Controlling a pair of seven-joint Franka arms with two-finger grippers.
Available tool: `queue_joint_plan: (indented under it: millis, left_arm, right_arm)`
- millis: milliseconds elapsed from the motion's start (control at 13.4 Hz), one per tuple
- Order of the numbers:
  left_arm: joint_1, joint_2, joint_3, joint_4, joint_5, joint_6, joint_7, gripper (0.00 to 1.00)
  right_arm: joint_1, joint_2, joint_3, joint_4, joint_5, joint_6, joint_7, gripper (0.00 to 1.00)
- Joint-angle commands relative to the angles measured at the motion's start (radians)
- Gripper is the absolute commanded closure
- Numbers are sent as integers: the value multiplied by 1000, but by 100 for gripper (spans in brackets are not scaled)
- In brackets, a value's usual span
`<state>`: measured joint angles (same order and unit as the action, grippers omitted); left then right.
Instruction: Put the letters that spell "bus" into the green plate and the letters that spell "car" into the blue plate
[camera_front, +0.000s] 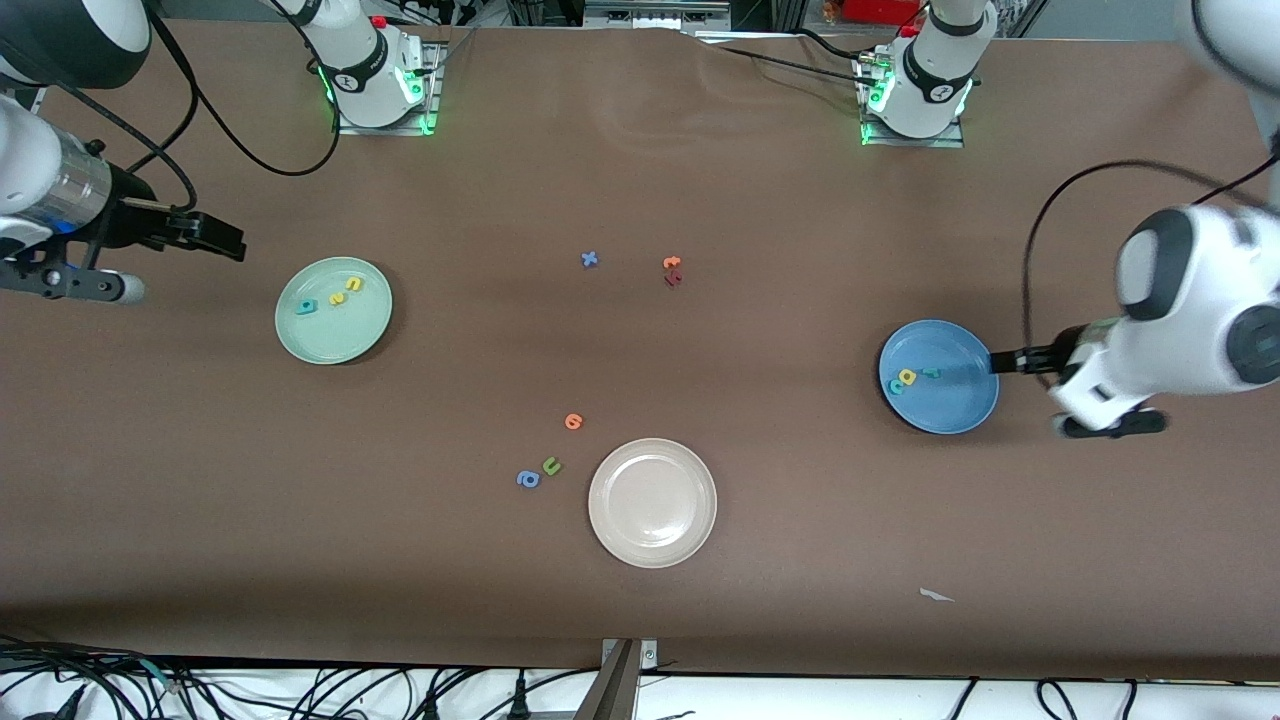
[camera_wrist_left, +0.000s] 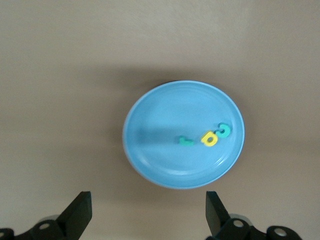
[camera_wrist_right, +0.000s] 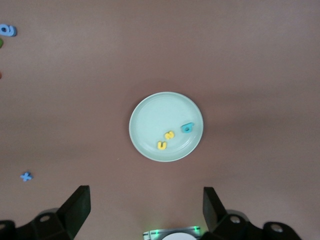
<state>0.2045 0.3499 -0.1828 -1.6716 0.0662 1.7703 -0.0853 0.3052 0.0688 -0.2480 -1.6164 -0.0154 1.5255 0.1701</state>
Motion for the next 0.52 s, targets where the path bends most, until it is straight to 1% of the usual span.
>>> queue_joint_plan:
  millis: [0, 74, 149, 223, 372, 447]
  left_arm:
    - [-108, -161, 111, -33, -49, -38, 45, 0]
    - [-152, -199, 147, -22, -51, -61, 44, 0]
    - [-192, -244, 205, -16, -63, -74, 45, 0]
    - [-212, -274, 233, -10, -84, -74, 45, 0]
    - [-227, -289, 243, 35, -98, -103, 47, 0]
    - [-240, -289, 243, 45, -98, -107, 47, 0]
  right_arm:
    - [0, 9, 0, 69, -26, -28, -53, 0]
    - [-12, 11, 6, 69, -21, -30, -73, 0]
    - [-38, 11, 18, 69, -15, -30, -75, 1]
    - [-79, 9, 60, 69, -15, -28, -75, 1]
    - [-216, 9, 220, 72, -17, -30, -63, 1]
    - [-239, 9, 254, 84, -18, -31, -66, 1]
